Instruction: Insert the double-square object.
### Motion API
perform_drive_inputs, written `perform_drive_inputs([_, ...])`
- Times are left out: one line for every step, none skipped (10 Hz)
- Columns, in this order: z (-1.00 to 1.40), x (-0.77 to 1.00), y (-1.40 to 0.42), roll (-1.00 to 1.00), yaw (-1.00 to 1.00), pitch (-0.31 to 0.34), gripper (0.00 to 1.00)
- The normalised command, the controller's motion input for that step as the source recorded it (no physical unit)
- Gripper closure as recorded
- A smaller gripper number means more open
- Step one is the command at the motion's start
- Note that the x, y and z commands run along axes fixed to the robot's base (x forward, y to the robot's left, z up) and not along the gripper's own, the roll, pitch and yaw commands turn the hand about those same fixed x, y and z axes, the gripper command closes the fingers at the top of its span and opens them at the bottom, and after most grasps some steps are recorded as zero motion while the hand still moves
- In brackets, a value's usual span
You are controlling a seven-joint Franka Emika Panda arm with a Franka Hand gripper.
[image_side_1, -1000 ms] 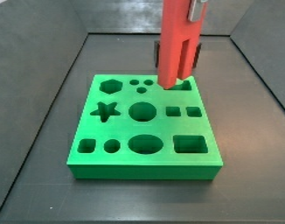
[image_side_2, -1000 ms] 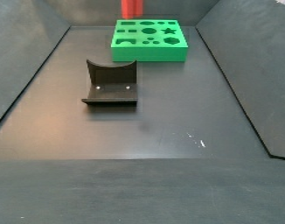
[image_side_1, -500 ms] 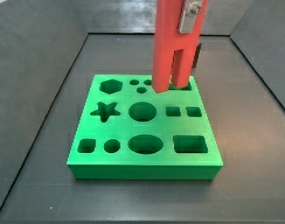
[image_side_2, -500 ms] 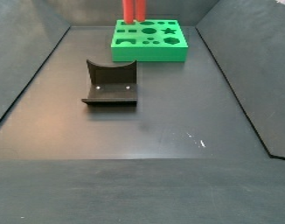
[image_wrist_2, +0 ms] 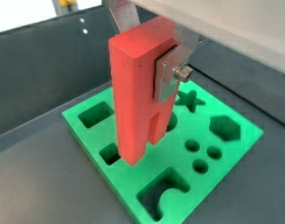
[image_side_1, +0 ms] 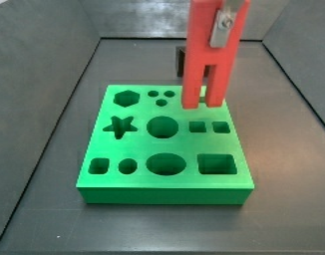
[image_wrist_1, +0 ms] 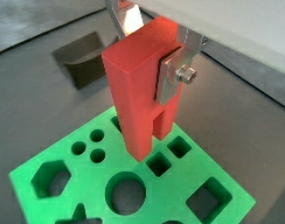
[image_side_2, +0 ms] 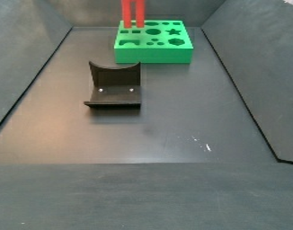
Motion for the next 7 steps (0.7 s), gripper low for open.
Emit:
perform_drive_inputs([-0.24, 0.27, -0.17, 0.12, -0.57, 0.107, 1.0])
perform_drive_inputs([-0.14, 0.17, -0.28, 0.18, -0.5, 0.151, 1.0])
perform_drive_inputs([-0.13, -0.17, 0.0, 0.04, -0.09, 0.0, 1.0])
perform_drive_inputs([-0.16, -0.14, 0.0, 0.03, -0.04, 0.0, 1.0])
perform_drive_inputs([-0.38, -0.02, -0.16, -0.01, 0.08, -0.001, 1.0])
perform_drive_inputs([-0.37, 0.0, -0.2, -0.07, 0.09, 0.0, 1.0])
perform_drive_inputs([-0.28, 0.11, -0.21, -0.07, 0.0, 0.0, 1.0])
